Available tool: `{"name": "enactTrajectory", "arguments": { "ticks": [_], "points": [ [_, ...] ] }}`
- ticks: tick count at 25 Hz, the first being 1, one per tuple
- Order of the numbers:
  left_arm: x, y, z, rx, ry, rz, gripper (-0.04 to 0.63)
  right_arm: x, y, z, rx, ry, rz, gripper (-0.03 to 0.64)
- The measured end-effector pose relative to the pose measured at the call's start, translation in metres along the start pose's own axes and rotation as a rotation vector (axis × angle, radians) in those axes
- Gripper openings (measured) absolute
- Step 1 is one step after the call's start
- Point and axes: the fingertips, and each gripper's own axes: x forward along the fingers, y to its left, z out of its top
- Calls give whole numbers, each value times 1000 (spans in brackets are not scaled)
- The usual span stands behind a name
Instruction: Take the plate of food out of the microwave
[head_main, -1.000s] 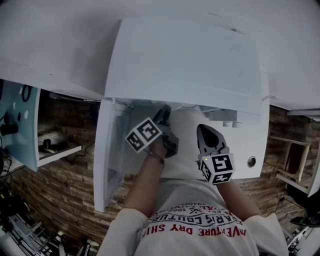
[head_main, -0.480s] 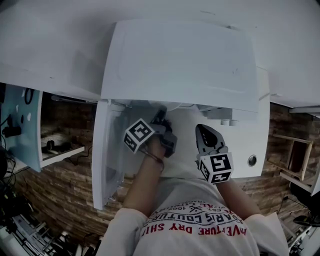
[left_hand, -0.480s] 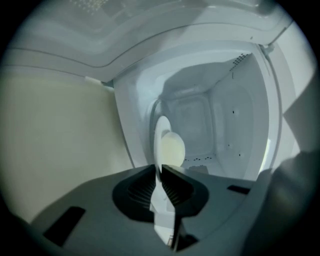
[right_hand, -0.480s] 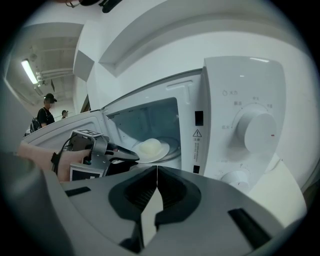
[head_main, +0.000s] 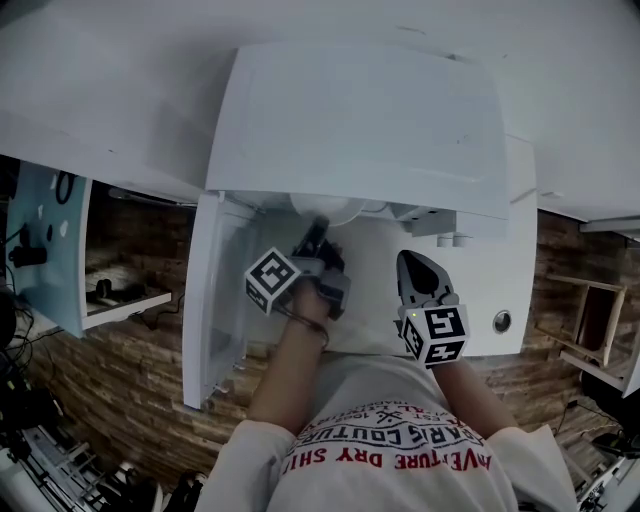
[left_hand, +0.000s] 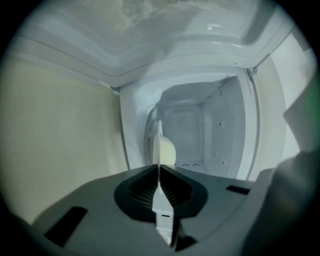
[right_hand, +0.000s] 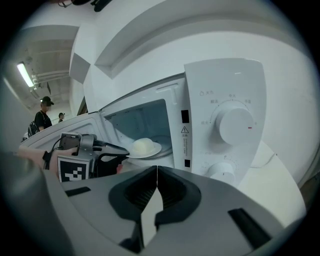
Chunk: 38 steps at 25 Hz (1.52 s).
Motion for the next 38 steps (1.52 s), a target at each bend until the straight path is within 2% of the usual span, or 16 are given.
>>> {"name": "enactTrajectory", "arguments": {
  "ticks": [2, 6, 9, 13, 16, 25, 28, 38],
  "points": [
    [-6, 2, -1, -22, -9, -14, 18, -3, 1, 1, -6, -4, 5, 12],
    [-21, 3, -7, -14, 0, -41, 18, -10, 3, -1, -12, -12, 14, 12],
    [-37, 0, -16, 16, 17, -70, 18, -17, 4, -2, -14, -21, 20, 12],
    [-64, -2, -29, 66, 32, -70, 18, -22, 5, -2, -11, -37, 17, 12],
    [-84, -8, -38, 70, 39, -89, 18, -26, 8, 2, -4, -55, 16, 12],
    [-144, -56, -59, 113, 61, -211, 18, -52, 25, 29, -29, -148, 20, 12],
    [-159, -69, -62, 95, 61, -237, 18, -60, 29, 36, -26, -167, 13, 12],
    [-184, -134, -75, 107, 83, -378, 18, -95, 43, 82, -65, -303, 21, 12]
  ]
}}
